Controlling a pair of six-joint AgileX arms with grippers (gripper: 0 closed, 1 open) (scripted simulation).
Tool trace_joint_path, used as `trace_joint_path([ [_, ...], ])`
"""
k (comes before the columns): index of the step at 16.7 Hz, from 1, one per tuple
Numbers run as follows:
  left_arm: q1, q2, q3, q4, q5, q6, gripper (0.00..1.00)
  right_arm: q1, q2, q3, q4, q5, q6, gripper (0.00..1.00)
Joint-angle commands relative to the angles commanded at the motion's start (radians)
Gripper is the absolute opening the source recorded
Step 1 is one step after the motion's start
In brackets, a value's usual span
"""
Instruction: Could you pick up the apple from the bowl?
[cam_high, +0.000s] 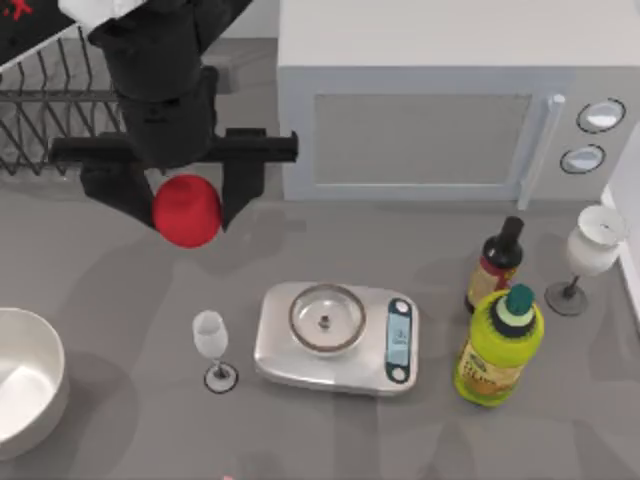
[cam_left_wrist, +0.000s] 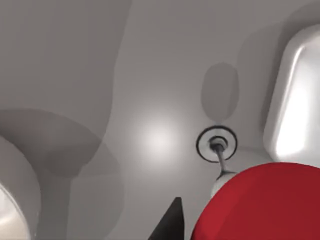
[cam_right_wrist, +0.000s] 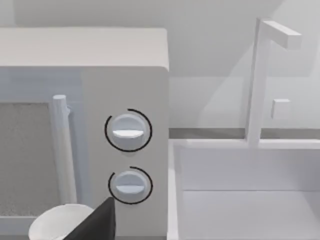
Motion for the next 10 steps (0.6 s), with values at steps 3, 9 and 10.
trace_joint_path([
  [3, 0.004, -0.002, -0.003, -0.002, 0.001, 0.003, 0.00, 0.000, 0.000, 0.000, 0.000, 0.000, 0.000, 1.00],
  [9, 0.069, 0.020, -0.105, 0.135, 0.005, 0.048, 0.00, 0.000, 0.000, 0.000, 0.000, 0.000, 0.000, 1.00],
  [10, 0.073, 0.023, -0.135, 0.171, 0.007, 0.053, 0.00, 0.000, 0.000, 0.000, 0.000, 0.000, 0.000, 1.00],
])
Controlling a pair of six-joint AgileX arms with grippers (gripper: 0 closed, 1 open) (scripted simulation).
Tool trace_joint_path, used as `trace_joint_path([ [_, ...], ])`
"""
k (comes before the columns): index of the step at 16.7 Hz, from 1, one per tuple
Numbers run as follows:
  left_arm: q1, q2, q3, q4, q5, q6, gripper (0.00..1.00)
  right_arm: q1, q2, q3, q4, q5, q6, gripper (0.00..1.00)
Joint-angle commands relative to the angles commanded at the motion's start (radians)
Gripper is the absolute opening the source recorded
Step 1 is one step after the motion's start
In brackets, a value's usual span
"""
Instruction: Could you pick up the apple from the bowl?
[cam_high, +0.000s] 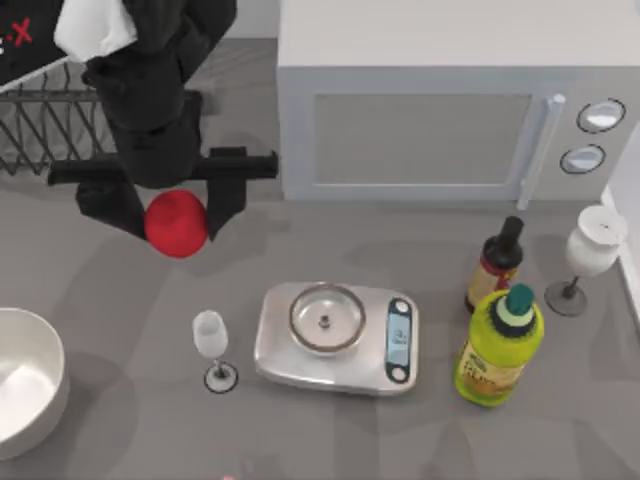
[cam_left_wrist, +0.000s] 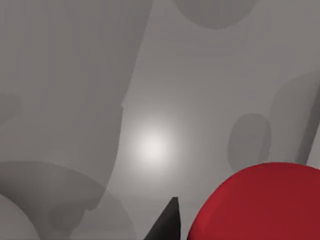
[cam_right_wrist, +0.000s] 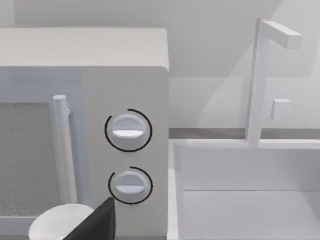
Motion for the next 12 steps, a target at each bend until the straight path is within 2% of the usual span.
trace_joint_path([
  [7, -0.053, 0.033, -0.207, 0.229, -0.006, -0.039, 0.00, 0.000, 0.000, 0.000, 0.000, 0.000, 0.000, 1.00],
  [12, -0.069, 0.036, -0.226, 0.249, -0.007, -0.048, 0.00, 0.000, 0.000, 0.000, 0.000, 0.000, 0.000, 1.00],
])
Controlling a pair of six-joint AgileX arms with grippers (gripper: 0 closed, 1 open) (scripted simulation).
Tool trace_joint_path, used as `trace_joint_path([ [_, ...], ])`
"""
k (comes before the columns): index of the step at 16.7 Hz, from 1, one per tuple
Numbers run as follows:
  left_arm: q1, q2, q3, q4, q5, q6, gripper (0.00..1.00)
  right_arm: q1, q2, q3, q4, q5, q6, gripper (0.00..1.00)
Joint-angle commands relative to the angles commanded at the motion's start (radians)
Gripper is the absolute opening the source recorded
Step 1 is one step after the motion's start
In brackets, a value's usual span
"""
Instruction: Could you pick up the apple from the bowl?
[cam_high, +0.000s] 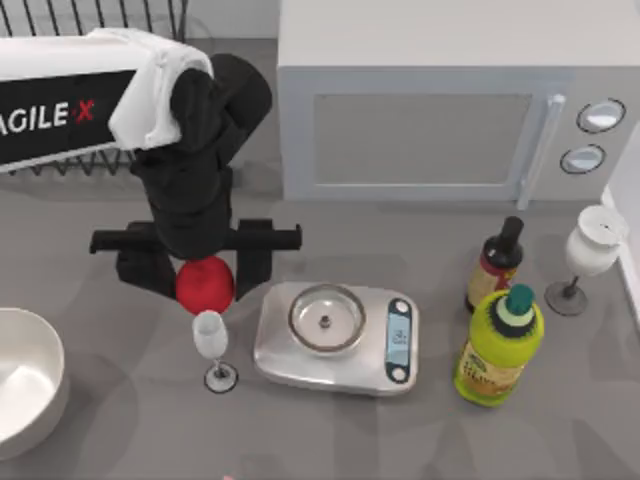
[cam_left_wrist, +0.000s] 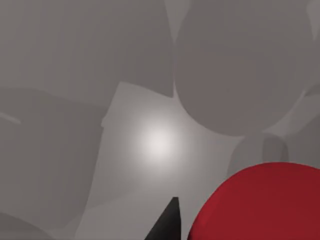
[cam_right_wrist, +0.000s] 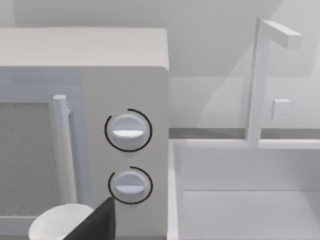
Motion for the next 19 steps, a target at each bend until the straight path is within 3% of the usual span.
trace_joint_path([
  [13, 0.000, 0.000, 0.000, 0.000, 0.000, 0.000, 0.98, 0.000, 0.000, 0.000, 0.000, 0.000, 0.000, 1.00],
  [19, 0.000, 0.000, 0.000, 0.000, 0.000, 0.000, 1.00, 0.000, 0.000, 0.000, 0.000, 0.000, 0.000, 1.00],
])
